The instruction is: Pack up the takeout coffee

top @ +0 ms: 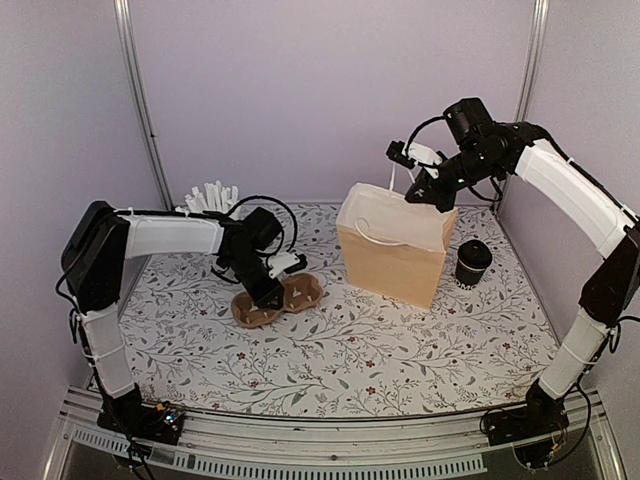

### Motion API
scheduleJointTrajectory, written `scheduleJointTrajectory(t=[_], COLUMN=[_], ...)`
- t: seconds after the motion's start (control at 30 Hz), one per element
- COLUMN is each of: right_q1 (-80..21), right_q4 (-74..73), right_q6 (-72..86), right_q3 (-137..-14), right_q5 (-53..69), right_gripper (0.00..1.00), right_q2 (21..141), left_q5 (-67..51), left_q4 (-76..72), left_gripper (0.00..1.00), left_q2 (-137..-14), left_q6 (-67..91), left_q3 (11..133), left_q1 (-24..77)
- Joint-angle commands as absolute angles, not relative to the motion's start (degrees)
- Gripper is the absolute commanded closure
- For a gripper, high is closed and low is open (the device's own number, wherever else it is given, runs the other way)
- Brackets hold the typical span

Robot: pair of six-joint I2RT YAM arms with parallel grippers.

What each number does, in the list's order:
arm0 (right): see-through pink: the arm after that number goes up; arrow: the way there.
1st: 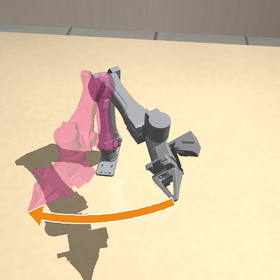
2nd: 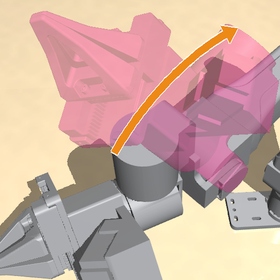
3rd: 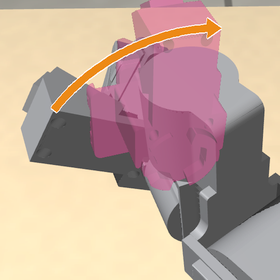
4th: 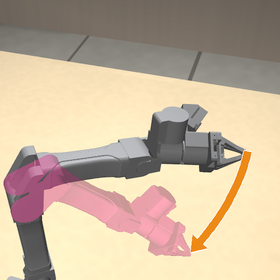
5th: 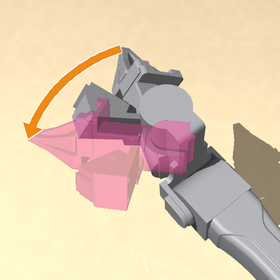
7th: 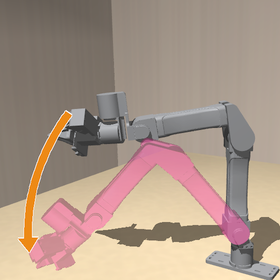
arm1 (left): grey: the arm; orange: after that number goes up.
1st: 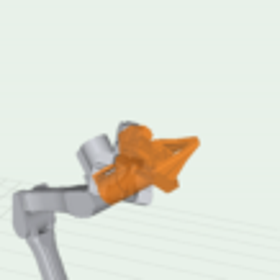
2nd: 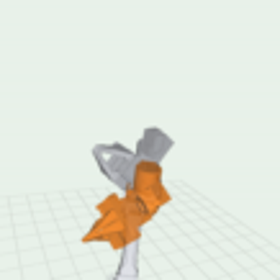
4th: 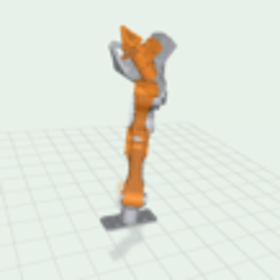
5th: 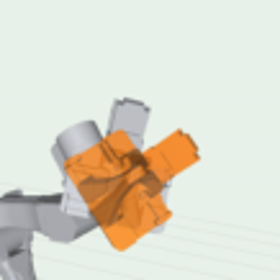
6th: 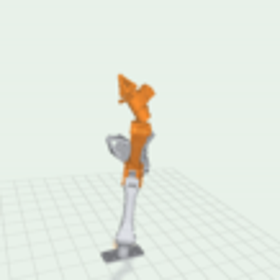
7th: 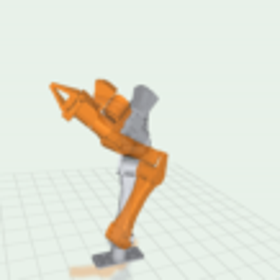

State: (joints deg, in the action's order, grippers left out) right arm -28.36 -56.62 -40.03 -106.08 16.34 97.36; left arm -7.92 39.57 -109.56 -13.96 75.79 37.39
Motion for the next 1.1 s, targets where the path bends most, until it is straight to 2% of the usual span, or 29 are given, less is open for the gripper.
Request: scheduleJointTrajectory(t=[0.0, 0.3, 0.7, 1.07], right_q1=[-28.8, -28.8, -29.3, -31.5], right_q4=[-57.7, -57.6, -56.9, -56.2], right_q6=[-40.1, -40.1, -40.5, -42.7], right_q3=[-105.5, -105.3, -104.7, -98.6], right_q5=[16.1, 16.0, 14.3, 18.5], right_gripper=[1.00, 1.00, 1.00, 1.00], right_q2=[97.6, 97.7, 96.6, 91.0], left_q5=[-8.4, -7.2, -10.8, -14.7], left_q4=[39.3, 40.8, 40.9, 36.7], left_gripper=[0.66, 0.71, 0.76, 0.76], left_q2=[-107.8, -107.2, -100.0, -86.2], left_q6=[-15.0, -13.5, -11.1, -6.8], left_q3=[74.7, 76.2, 78.0, 82.1], left_q1=[38.0, 38.1, 38.0, 37.9])
